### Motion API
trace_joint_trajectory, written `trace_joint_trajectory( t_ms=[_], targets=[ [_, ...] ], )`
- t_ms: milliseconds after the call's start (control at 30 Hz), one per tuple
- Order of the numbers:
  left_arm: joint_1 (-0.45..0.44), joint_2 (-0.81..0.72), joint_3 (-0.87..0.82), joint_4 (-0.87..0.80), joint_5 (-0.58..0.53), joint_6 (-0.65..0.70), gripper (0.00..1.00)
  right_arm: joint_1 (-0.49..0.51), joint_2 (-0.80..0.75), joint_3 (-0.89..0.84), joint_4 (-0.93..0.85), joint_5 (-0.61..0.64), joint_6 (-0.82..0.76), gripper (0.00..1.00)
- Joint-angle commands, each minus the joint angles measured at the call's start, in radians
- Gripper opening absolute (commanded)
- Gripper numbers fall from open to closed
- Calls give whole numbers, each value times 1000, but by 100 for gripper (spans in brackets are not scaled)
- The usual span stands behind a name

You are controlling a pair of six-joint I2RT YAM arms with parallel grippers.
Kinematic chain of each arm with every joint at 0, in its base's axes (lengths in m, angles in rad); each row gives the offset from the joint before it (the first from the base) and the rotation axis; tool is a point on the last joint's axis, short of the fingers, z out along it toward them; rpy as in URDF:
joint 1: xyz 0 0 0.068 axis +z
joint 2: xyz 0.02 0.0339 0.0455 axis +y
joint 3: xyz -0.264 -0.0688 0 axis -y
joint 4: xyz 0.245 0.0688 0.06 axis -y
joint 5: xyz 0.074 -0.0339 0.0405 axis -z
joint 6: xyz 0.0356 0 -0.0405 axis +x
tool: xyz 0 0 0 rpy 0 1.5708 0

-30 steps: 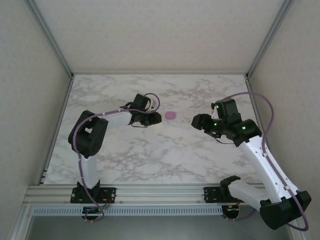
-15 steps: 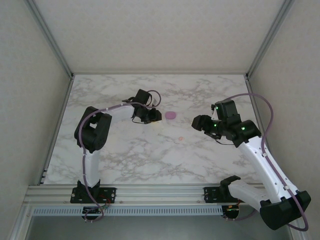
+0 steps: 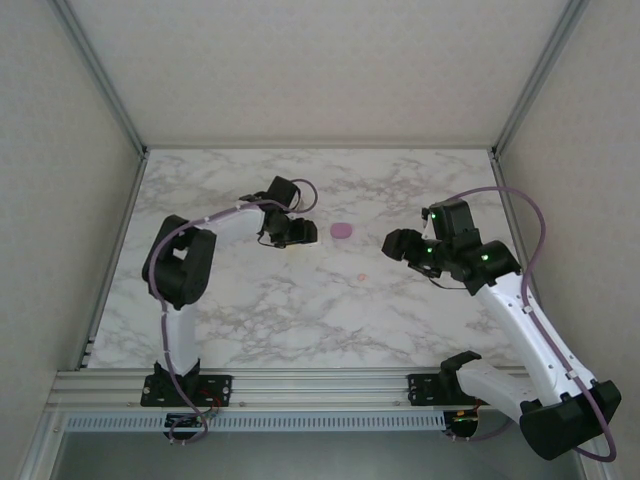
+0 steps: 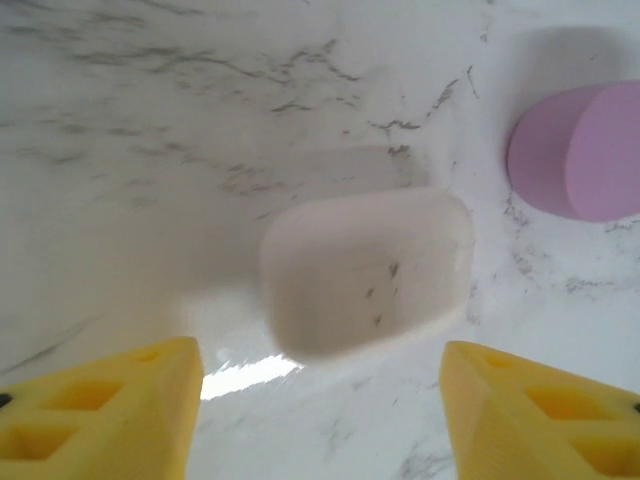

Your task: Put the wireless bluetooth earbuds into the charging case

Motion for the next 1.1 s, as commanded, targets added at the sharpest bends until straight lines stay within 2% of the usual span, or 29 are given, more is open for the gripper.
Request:
trace_joint_trajectory(
  t_ms=[0,100,200,400,567,833,1067],
  targets=[
    [11,-191,-62,-91,-143,26,69,-6,-3,-32,75,26,-26,67],
    [11,-356,-153,-129,-249,8,73,-5,14,-50,124,15,-58,69],
    [27,-530,-267,-167,-382,-47,85,-8,59,-40,136,-12,-102,71],
    [155,-830,-481,-296,-562,-264,100,-7,140,-19,151,-73,-162,73],
    [318,-947,-616,-321,-509,-404,100,-7,166,-24,186,-95,-174,74],
    [526,-942,-716,-360,-424,-472,100,-7,235,-20,212,-127,-185,75],
    [579,-854,-754,-323,-393,-482,100,-9,276,8,192,-133,-202,75]
  ],
)
